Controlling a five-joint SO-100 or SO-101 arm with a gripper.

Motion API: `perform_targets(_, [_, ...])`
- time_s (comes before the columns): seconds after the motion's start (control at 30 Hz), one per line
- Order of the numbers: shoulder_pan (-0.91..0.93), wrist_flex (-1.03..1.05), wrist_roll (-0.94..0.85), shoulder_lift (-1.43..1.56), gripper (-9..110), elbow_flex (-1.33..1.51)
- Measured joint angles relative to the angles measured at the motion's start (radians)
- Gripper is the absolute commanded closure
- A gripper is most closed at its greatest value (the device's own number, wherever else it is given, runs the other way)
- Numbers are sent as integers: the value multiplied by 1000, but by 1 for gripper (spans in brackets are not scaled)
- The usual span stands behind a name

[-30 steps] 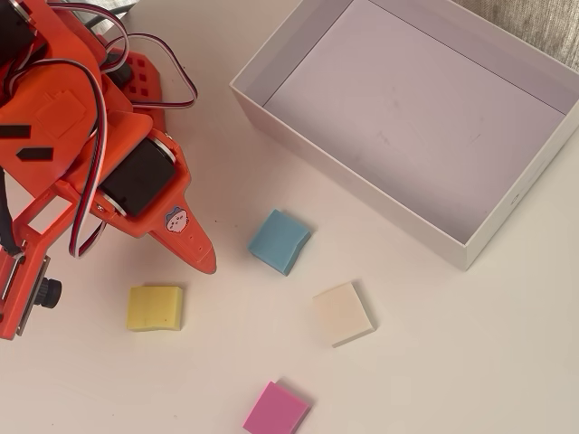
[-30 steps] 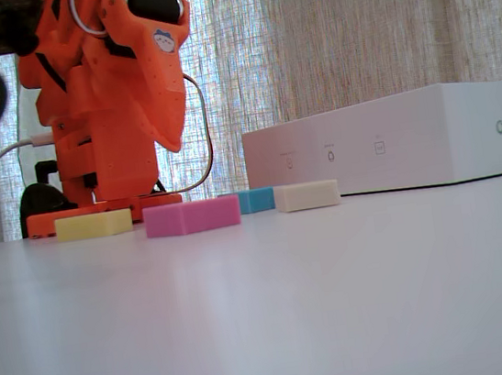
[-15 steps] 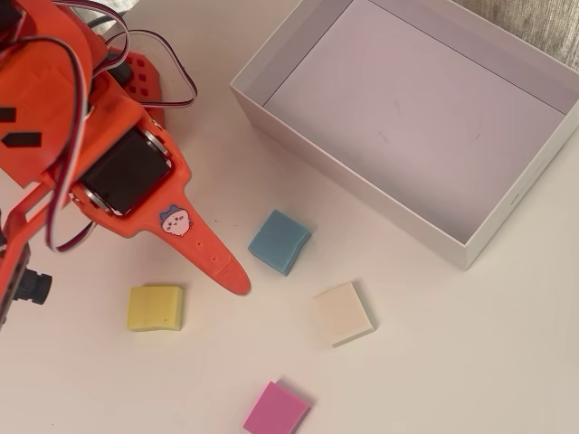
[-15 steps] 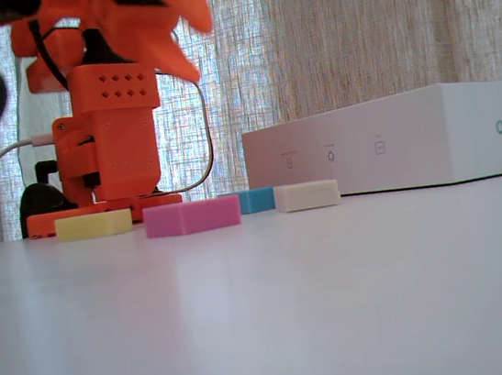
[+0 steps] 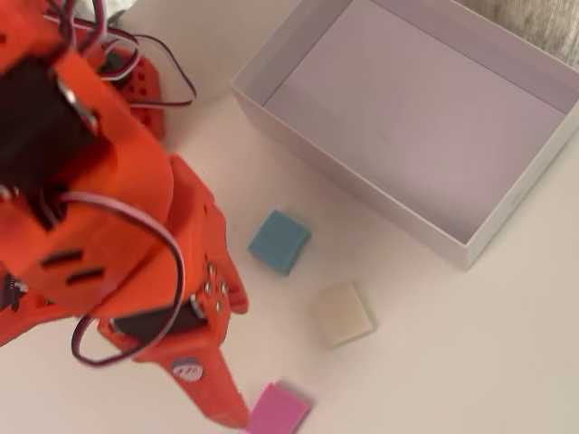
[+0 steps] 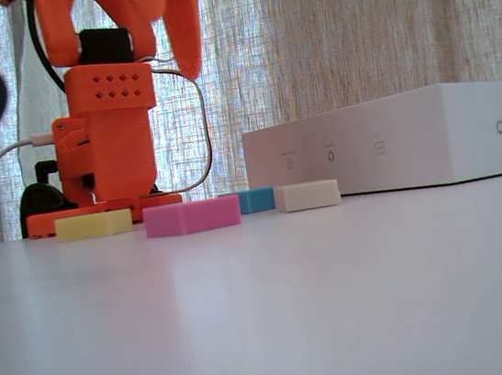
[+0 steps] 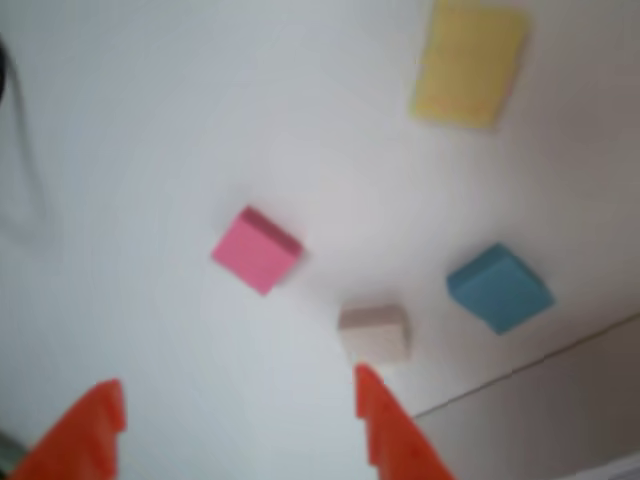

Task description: Grasp the yellow cuboid and put it in the bin.

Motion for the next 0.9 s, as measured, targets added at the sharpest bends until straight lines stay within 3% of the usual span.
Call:
perform_targets(0.5, [127, -54, -11, -133, 67, 276])
perform_targets(0.9, [170, -14, -66, -133, 67, 341])
